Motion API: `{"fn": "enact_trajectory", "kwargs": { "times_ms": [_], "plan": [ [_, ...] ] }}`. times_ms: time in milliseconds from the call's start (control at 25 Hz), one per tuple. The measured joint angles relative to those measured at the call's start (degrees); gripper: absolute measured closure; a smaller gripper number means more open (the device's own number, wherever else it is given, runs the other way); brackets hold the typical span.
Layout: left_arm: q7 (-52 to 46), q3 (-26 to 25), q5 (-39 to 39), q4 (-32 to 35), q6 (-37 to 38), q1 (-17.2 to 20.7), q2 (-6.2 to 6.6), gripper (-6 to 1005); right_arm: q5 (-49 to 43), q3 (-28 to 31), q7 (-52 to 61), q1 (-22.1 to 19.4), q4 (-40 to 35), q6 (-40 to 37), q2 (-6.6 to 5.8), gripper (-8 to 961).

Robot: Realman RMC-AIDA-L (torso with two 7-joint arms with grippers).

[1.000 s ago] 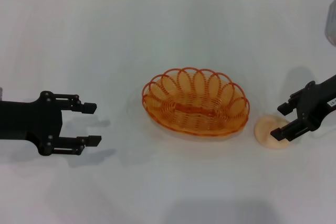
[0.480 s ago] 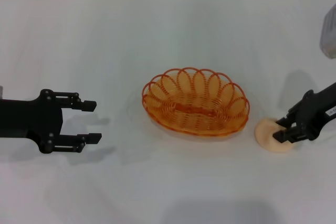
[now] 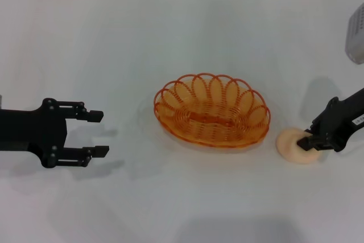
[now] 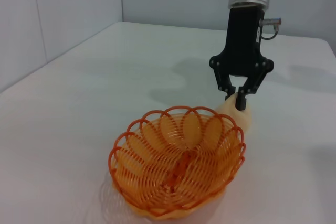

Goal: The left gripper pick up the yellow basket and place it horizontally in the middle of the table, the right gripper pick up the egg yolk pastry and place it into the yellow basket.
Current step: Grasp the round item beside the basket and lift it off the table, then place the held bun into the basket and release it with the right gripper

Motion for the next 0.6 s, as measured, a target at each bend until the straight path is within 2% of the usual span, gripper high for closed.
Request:
{"fn": "enact_trajectory", "kwargs": {
  "times_ms": [160,400,600],
  "plan": [
    [0.0,0.0,0.0,0.0,0.0,0.2,0.05,316,0.1,2.0,0.0,0.1,-2.2,-1.4,-0.22,848],
    [0.1,0.0,0.0,0.0,0.0,0.2,0.06,316,1.9,8.1,0.1,1.3,-7.3,-6.5,-0.27,878],
    [-0.3,0.0,0.0,0.1,0.0,0.2,0.09,316,10.9,9.4,0.2,1.4,-9.5,-7.5,-0.15,891]
  ]
}}
